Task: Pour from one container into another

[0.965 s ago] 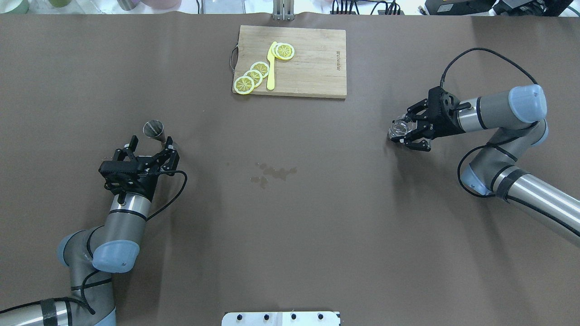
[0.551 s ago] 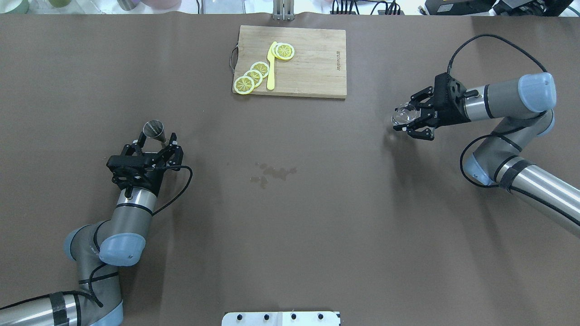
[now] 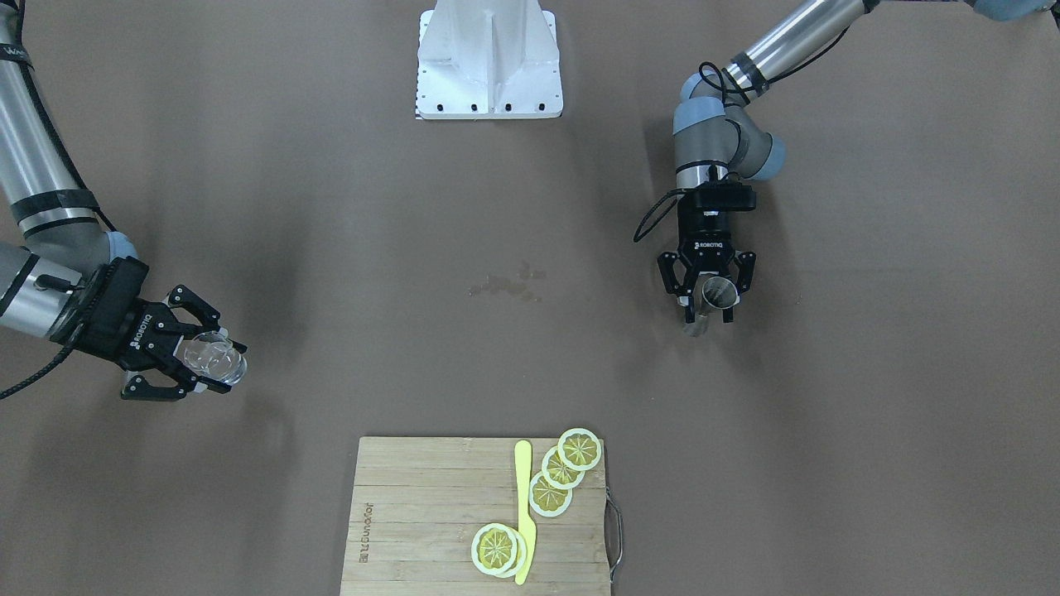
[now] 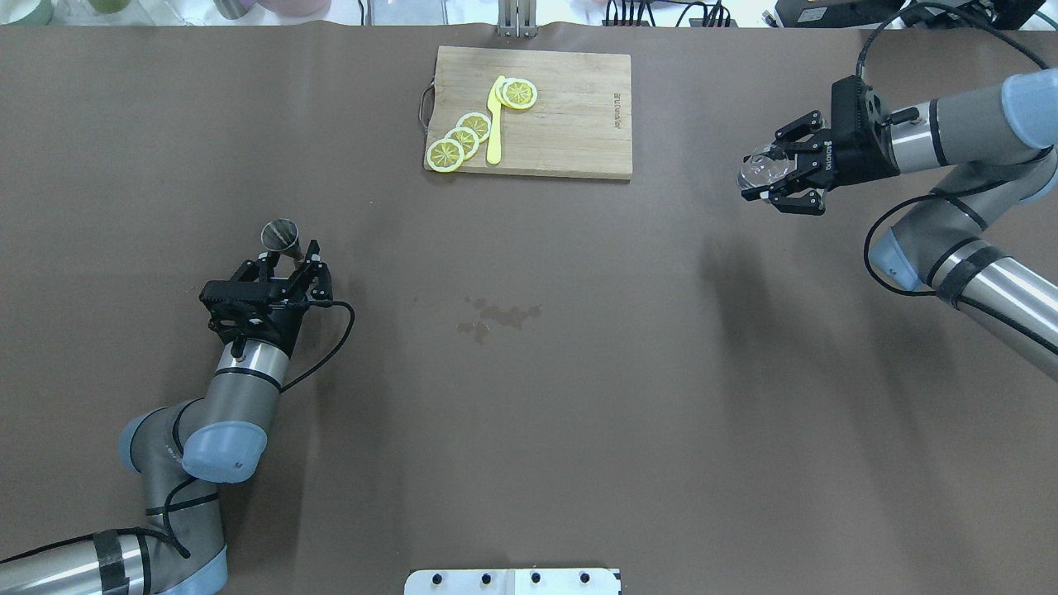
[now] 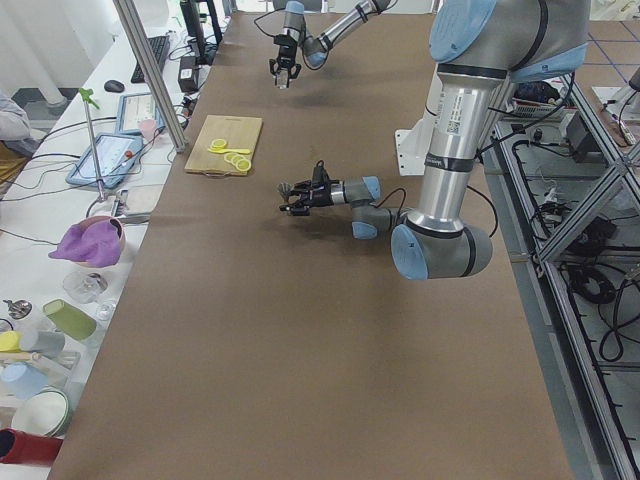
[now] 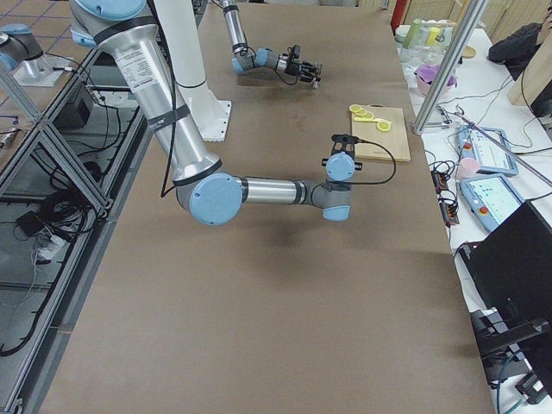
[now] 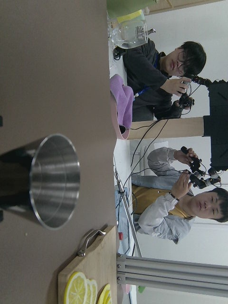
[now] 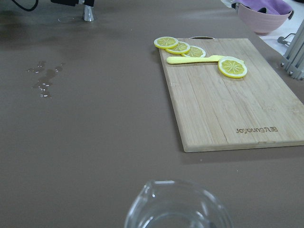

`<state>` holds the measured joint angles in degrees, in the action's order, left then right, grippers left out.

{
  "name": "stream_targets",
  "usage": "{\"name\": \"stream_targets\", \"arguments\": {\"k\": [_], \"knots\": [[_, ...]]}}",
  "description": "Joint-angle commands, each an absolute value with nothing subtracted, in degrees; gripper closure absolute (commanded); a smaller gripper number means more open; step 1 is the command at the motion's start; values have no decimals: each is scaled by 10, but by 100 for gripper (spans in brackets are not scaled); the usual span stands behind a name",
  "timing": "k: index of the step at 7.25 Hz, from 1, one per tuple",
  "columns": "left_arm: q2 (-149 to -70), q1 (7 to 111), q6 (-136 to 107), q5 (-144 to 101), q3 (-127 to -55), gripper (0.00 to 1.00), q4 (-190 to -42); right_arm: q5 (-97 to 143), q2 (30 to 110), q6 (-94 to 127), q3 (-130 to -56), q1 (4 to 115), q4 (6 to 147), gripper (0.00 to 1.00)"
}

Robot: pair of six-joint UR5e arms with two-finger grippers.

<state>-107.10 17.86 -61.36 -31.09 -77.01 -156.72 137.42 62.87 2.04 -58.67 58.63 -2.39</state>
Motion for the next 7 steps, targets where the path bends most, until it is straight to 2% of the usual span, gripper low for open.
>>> {"name": "stream_targets", "arguments": {"k": [1, 2, 4, 5, 7], "knots": [[-1071, 180, -611, -312, -776, 83, -1567, 1387, 629, 21, -600, 600, -13, 100], [-1071, 181, -610, -312, -783, 100, -1567, 1395, 628, 21, -604, 600, -13, 100], [-1071, 193, -517, -340, -798, 100, -1561, 1411, 626, 21, -630, 614, 24, 100], [-1071, 213, -311, -340, -812, 100, -1564, 1418, 626, 21, -653, 618, 50, 100], [-1077, 221, -286, -394, -824, 100, -1642, 1421, 626, 21, -694, 618, 103, 100]]}}
